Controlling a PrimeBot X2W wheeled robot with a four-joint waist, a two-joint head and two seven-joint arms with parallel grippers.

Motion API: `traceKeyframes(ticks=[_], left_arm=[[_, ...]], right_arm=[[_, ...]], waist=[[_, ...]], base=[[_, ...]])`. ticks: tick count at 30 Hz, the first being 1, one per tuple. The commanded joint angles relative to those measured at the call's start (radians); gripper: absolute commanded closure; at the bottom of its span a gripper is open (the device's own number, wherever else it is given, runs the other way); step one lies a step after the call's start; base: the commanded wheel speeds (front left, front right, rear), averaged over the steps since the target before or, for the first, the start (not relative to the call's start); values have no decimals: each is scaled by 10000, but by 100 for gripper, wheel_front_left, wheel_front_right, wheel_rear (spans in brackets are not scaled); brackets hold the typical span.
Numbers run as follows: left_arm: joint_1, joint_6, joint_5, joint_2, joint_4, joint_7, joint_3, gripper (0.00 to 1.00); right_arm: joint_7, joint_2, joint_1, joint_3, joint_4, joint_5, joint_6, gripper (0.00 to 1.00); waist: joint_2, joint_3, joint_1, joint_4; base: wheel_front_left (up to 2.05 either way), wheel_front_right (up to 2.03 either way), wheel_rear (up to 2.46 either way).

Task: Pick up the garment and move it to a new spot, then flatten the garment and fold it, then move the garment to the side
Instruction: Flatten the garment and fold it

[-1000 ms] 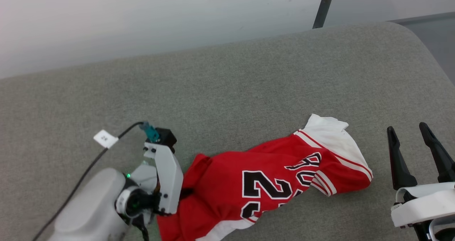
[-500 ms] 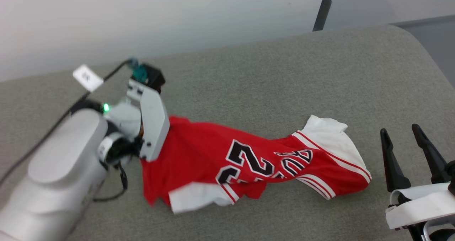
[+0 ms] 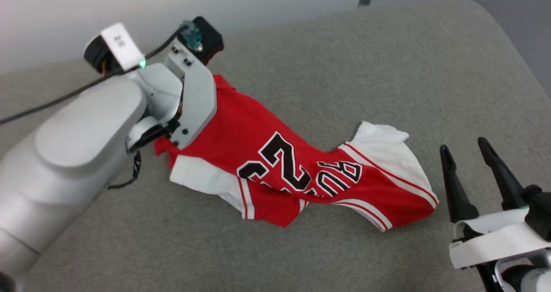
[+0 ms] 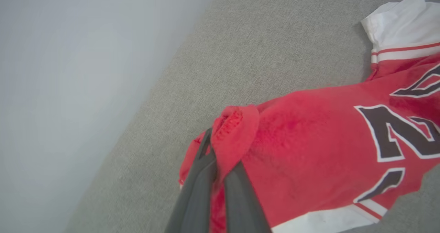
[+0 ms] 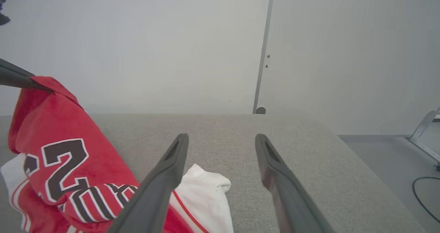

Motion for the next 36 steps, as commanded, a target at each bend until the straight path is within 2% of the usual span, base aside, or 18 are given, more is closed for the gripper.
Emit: traceKeyframes(ticks=[1,3,6,7,8,9,10,11,12,13,23,28,36], left_arm=[[-355,-1,-279,-8,257,-264,-471,100],[-717,-2,-555,-69,532,-657,-1107,100],[-1007,-1,-1014,-190,951,-920,-1573,100],[-1035,-1,-1206,-212,1101,-991,-1654,81],[-975,-1,-1324,-261,1234,-1020,-1726,81],[-945,-1,-1401,-303,1309,-1047,-1765,69],[-876,-1,-1557,-343,1432,-1025,-1791,64],[-835,-1,-1675,-383,1509,-1019,-1814,55],[-811,-1,-1830,-408,1602,-1027,-1820,10],[-790,-1,-2002,-446,1718,-1010,-1818,0],[-518,-2,-3135,-841,1759,-1534,-1851,0],[-138,-2,-3798,-865,1749,-1482,-1850,0],[628,-2,-4326,-758,2055,-955,-1851,0]], right_arm=[[-104,58,-197,82,75,45,-10,0],[-186,117,-313,198,159,69,-10,0],[-322,201,-493,323,287,63,-10,0],[-356,224,-551,378,347,56,-10,0],[-407,239,-613,426,397,50,-10,0],[-438,253,-665,461,453,40,-10,0],[-477,263,-715,481,500,30,-10,0],[-521,258,-758,499,540,14,-10,0],[-541,247,-784,492,579,-2,-10,0],[-579,218,-791,464,604,-28,-10,0],[-411,-98,-533,92,488,-272,-10,0],[-107,-194,-284,-12,310,-369,-10,0],[312,-164,-11,-15,-74,-378,-10,0]], waist=[[0,559,0,-394],[0,769,0,-493],[0,1052,0,-612],[0,1103,0,-637],[0,1161,0,-656],[0,1186,0,-656],[0,1190,0,-636],[0,1170,0,-599],[0,1126,0,-550],[0,1051,0,-472],[0,-282,0,691],[0,-1040,0,1235],[0,-1564,0,1444]], base=[[0,0,0],[0,0,0],[0,0,0],[0,0,0],[0,0,0],[0,0,0],[0,0,0],[0,0,0],[0,0,0],[0,0,0],[0,0,0],[0,0,0],[0,0,0]])
